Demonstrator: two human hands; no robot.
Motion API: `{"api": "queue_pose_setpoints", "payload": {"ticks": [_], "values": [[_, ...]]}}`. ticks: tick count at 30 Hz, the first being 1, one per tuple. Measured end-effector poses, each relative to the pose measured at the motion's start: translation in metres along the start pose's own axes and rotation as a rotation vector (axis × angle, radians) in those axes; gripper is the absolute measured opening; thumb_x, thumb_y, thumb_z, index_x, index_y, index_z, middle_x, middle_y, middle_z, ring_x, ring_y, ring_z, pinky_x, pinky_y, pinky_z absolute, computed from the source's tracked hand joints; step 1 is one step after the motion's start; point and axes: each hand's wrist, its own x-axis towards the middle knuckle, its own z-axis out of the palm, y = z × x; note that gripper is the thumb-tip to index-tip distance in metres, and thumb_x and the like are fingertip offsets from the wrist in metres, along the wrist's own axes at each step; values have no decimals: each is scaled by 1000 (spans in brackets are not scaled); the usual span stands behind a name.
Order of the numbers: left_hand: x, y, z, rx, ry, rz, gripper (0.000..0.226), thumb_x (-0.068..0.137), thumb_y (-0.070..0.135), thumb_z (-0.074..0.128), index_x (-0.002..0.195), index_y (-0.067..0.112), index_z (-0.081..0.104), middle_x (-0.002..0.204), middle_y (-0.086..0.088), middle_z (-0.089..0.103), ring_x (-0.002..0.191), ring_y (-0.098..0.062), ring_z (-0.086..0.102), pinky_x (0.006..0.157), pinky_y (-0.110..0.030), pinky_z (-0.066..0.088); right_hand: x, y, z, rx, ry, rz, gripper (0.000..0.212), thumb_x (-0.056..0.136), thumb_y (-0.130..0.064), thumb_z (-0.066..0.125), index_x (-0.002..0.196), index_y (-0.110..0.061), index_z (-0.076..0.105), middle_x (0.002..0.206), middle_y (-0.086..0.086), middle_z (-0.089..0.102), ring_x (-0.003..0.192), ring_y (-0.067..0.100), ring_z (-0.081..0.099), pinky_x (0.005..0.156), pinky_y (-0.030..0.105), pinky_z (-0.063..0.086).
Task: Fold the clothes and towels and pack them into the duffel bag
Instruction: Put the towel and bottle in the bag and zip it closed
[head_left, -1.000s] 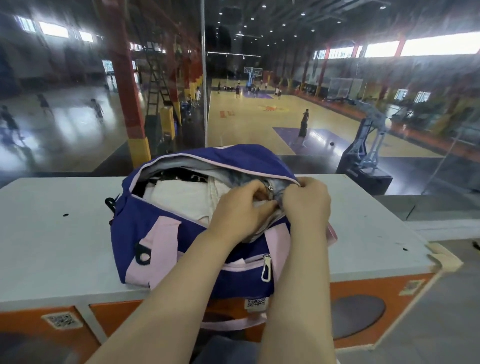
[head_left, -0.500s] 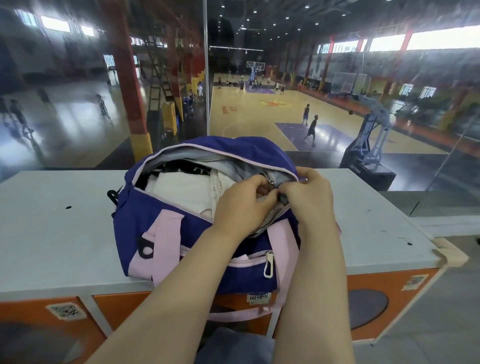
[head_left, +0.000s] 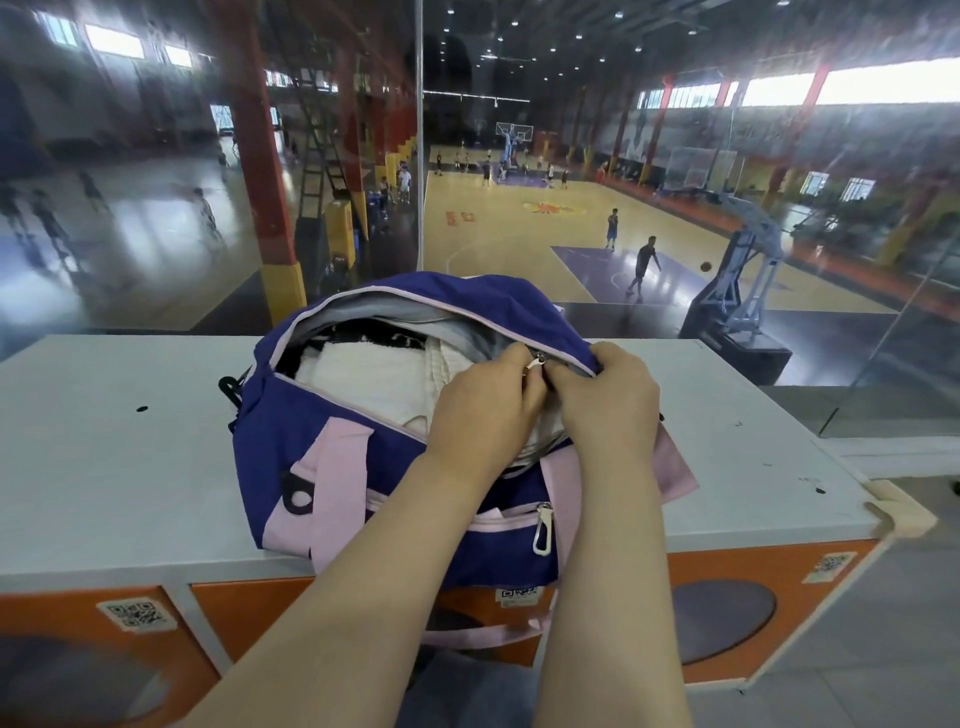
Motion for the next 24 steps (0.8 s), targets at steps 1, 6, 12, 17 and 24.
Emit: {"api": "queue_pose_setpoints", "payload": {"ticks": [1, 6, 12, 17, 24], "values": [[0, 0, -1, 13, -5, 7, 20, 100, 29, 41, 83, 19, 43, 67, 1, 49, 60, -18, 40, 56, -31, 25, 0, 1, 1, -19, 12, -15, 15, 85, -28, 65, 79, -16, 59, 73, -1, 57, 71, 20, 50, 51, 22, 30], [2, -6, -2, -70, -18, 18, 24, 102, 27, 38, 79, 18, 41, 66, -1, 50, 60, -22, 45, 56, -34, 28, 1, -2, 6, -47, -16, -137, 36, 80, -28, 68, 113, -17, 61, 109, 2, 60, 102, 26, 53, 87, 43, 46], [4, -8, -6, -31, 17, -6, 22, 98, 27, 46, 78, 21, 47, 70, 5, 53, 63, -16, 47, 58, -30, 30, -4, -3, 11, -34, -41, -140, 16, 84, -34, 66, 81, -20, 59, 81, 0, 59, 81, 28, 55, 81, 47, 48], [4, -13, -12, 134, 61, -14, 21, 99, 31, 43, 83, 21, 54, 73, 8, 50, 64, -14, 41, 58, -29, 28, 0, 2, 4, -40, -104, -142, 10, 85, -21, 65, 89, -12, 63, 82, 0, 61, 76, 20, 51, 63, 26, 31], [5, -13, -17, 181, 68, 11, 21, 100, 32, 41, 83, 24, 51, 74, 8, 52, 64, -15, 42, 56, -30, 27, -5, 1, 8, -9, 24, -123, 18, 86, -13, 57, 100, -14, 67, 87, 0, 64, 77, 18, 50, 58, 26, 31]]}}
